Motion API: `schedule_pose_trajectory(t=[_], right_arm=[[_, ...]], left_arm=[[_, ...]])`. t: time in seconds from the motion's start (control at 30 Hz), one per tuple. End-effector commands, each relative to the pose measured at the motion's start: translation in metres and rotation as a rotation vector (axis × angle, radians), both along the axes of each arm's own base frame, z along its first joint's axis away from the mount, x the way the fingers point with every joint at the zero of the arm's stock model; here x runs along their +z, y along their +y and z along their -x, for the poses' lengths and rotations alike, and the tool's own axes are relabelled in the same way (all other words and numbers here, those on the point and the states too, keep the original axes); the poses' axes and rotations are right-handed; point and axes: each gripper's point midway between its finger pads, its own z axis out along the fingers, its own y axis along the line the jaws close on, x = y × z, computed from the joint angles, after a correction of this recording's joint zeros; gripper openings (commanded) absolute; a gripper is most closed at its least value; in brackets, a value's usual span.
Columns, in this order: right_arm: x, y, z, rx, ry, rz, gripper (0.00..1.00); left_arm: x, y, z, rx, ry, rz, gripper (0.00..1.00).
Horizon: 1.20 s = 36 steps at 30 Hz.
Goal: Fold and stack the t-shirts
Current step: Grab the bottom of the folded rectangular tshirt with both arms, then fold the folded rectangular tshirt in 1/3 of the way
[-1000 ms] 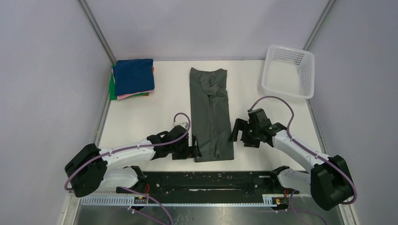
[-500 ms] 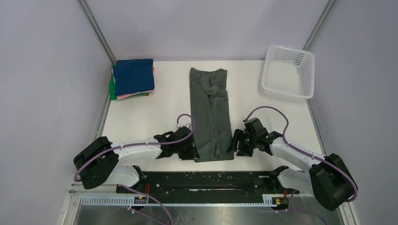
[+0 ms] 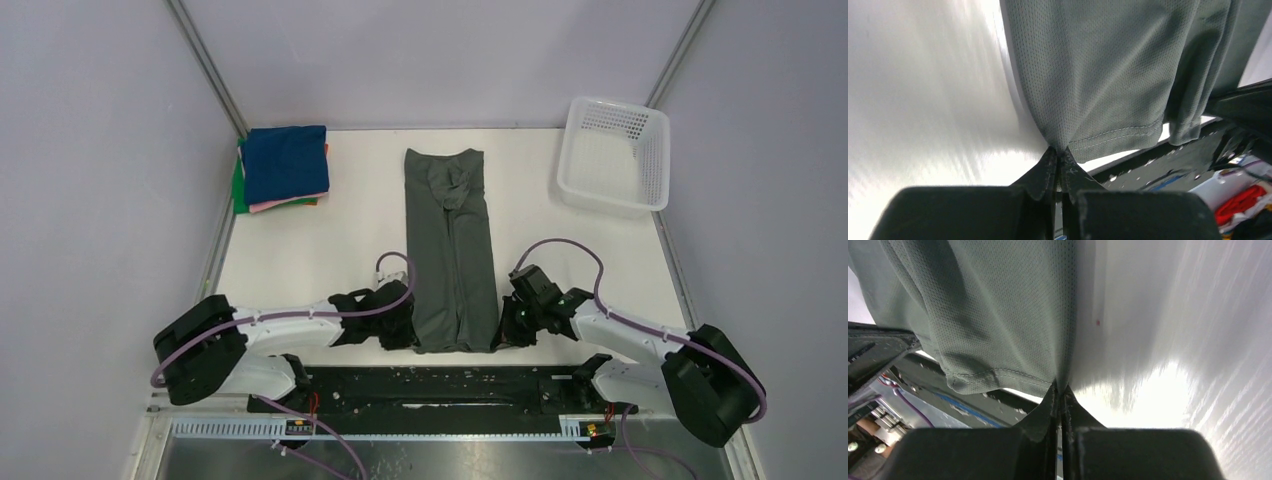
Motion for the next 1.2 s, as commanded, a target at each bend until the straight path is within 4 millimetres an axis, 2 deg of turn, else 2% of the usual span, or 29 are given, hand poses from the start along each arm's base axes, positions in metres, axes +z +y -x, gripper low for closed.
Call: schedule_pose_trajectory(t=[0.0,0.07,0.17,0.43,0.63,0.77,0.97,1.17], right_arm=[[0.003,-0.014,0.031,0.033,0.042,0.040,0.00],[0.010,-0.017,0.037,0.042,0.034,0.032,0.00],[0.024,-0.012,0.040,0.054,0.005,-0.023,0.00],[0.051,0.010,0.017,0.028,-0.100,-0.134,0.00],[0.083,0.023,-0.020,0.036,-0.240,-0.121,0.00],[0.096,0.026,-0.047,0.020,-0.316,-0.080,0.00],[0.106,0.037,-0.093,-0.027,-0.348,-0.070,0.00],[0.111,0.028,-0.142,-0.100,-0.372,-0.041,0.00]], left_arm=[[-0.012,0.039,0.029,0.016,0.021,-0.160,0.00],[-0.005,0.035,0.039,-0.010,0.019,-0.143,0.00],[0.008,0.028,0.043,-0.031,0.001,-0.096,0.00],[0.057,-0.012,0.020,-0.058,-0.126,0.073,0.00],[0.075,-0.016,-0.018,-0.027,-0.184,0.076,0.00],[0.082,-0.010,-0.052,0.030,-0.225,0.045,0.00],[0.092,-0.001,-0.105,0.098,-0.271,0.019,0.00],[0.096,0.005,-0.151,0.124,-0.303,-0.038,0.00]])
